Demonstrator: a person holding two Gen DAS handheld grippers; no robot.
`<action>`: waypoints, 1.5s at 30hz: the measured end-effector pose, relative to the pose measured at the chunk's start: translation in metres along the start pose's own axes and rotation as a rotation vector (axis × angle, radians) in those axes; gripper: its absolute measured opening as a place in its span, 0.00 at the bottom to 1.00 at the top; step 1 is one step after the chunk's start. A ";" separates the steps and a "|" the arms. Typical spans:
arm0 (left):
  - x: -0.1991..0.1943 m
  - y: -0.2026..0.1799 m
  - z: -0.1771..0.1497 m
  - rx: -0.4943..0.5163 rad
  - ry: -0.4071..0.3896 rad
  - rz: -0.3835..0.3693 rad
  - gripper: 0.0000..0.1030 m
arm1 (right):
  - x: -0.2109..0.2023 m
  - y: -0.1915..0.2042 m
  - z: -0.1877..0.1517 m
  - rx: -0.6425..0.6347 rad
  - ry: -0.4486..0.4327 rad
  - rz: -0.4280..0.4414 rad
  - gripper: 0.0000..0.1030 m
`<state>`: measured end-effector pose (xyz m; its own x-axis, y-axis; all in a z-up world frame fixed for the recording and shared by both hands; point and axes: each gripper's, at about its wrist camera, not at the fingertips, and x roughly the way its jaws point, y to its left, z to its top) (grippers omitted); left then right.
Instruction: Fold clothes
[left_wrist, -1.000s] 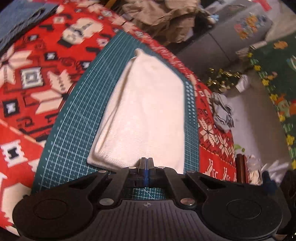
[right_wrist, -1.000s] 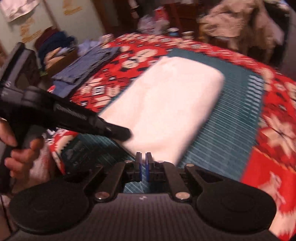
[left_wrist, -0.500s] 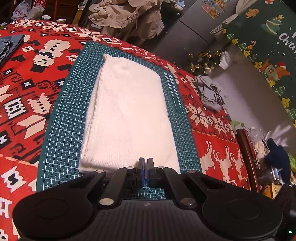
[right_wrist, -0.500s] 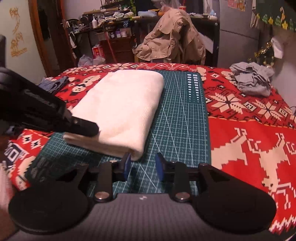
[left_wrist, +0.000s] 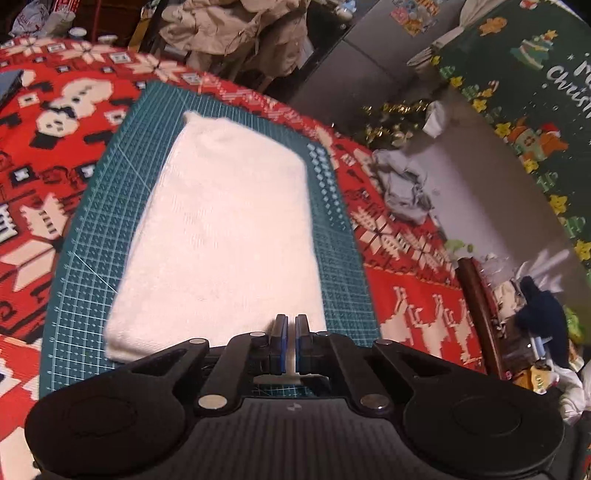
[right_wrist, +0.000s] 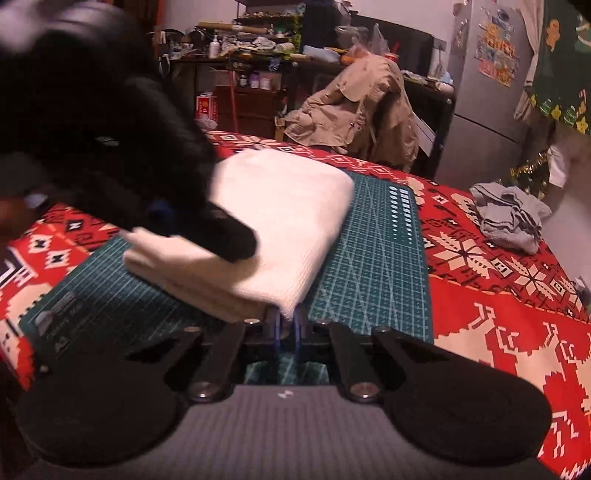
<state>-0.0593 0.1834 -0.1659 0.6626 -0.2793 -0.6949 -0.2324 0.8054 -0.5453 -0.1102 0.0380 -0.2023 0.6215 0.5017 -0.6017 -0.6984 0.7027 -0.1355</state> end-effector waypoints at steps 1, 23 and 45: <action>0.002 0.001 -0.001 -0.007 0.007 -0.005 0.02 | -0.002 0.004 -0.002 -0.014 -0.002 -0.003 0.06; -0.002 0.003 -0.011 -0.033 0.054 -0.015 0.02 | 0.000 -0.037 -0.003 0.074 0.015 0.114 0.00; 0.024 -0.014 0.033 0.049 0.028 0.046 0.02 | 0.056 -0.075 0.031 0.124 0.037 0.121 0.01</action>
